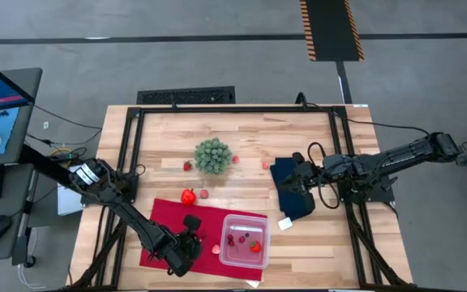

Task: Pick and placing Produce into tupperware
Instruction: Put the cherry into the transparent bin

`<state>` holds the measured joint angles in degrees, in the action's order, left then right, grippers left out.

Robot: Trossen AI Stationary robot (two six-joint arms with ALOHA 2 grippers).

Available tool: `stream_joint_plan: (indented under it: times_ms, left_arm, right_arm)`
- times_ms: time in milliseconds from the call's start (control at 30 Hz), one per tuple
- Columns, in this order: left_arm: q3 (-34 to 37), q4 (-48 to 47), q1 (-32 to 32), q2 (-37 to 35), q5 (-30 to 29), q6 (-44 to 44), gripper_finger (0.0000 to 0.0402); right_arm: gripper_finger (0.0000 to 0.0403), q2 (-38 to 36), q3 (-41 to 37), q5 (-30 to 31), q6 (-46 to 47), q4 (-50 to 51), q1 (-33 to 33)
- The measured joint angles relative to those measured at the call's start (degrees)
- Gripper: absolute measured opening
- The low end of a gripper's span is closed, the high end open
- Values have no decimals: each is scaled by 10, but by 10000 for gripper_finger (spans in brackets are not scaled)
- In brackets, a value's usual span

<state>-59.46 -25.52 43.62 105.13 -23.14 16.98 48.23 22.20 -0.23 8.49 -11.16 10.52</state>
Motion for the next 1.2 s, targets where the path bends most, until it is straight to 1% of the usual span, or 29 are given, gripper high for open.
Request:
stream_joint_plan:
  times_ms: [200,333,633,733,1200]
  left_arm:
    - [0,1,0,0,23,4,110]
    - [0,1,-3,0,17,6,129]
    - [0,-25,-28,0,8,11,133]
    - [0,-30,-33,0,18,11,133]
    - [0,-32,-32,0,16,13,131]
  right_arm:
    - [77,0,0,0,0,0,0]
    - [77,0,0,0,0,0,0]
    - [77,0,0,0,0,0,0]
    - [77,0,0,0,0,1,0]
    - [77,0,0,0,0,4,0]
